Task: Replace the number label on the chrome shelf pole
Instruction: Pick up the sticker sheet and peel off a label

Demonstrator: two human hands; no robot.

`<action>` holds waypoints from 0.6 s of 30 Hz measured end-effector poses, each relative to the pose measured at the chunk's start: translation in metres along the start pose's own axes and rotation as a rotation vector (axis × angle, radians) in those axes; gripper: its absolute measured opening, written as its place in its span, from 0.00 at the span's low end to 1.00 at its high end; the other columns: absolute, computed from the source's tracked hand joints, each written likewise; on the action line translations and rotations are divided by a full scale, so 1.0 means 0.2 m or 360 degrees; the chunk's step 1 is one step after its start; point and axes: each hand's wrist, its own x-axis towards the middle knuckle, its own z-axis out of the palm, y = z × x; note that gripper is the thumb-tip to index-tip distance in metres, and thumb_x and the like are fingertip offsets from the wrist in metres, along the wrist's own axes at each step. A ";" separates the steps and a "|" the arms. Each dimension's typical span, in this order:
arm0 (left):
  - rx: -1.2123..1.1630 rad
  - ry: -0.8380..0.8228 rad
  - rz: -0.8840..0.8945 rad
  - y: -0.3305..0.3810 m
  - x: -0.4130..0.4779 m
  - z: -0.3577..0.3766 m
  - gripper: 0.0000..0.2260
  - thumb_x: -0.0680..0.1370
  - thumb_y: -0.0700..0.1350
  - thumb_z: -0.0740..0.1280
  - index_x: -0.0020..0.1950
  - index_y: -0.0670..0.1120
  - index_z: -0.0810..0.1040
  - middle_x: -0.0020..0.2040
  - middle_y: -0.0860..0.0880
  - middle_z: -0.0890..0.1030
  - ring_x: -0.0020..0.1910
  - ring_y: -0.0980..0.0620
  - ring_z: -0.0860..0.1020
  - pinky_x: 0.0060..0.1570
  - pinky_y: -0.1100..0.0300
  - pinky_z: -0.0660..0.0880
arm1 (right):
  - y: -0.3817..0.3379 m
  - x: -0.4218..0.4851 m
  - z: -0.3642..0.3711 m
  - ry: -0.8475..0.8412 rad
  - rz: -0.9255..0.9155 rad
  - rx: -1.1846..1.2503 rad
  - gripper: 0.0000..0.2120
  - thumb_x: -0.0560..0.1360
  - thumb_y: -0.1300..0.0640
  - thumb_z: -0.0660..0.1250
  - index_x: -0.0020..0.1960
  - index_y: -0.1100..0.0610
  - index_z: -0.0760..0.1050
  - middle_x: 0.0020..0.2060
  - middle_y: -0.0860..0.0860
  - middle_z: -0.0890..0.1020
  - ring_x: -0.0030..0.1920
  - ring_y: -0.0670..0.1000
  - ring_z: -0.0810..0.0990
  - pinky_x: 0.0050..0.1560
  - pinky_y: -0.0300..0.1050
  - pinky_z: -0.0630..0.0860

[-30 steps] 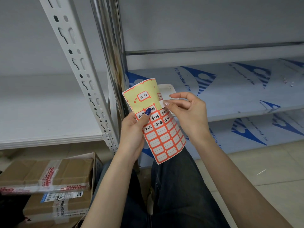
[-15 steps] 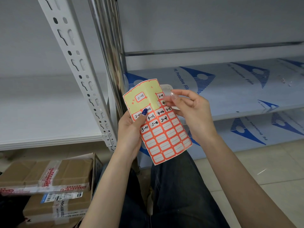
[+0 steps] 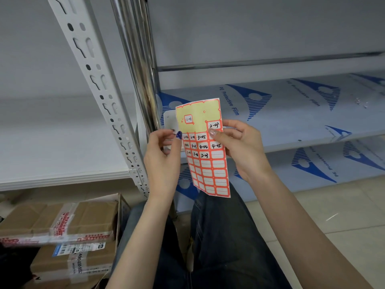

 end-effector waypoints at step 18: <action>0.0124 -0.0339 0.0174 0.05 0.00 0.05 0.01 0.77 0.43 0.67 0.47 0.48 0.78 0.42 0.60 0.79 0.42 0.69 0.76 0.42 0.78 0.71 | 0.01 -0.01 0.02 0.0159 -0.0038 -0.0116 0.07 0.71 0.55 0.73 0.47 0.51 0.77 0.46 0.50 0.85 0.42 0.47 0.85 0.46 0.45 0.81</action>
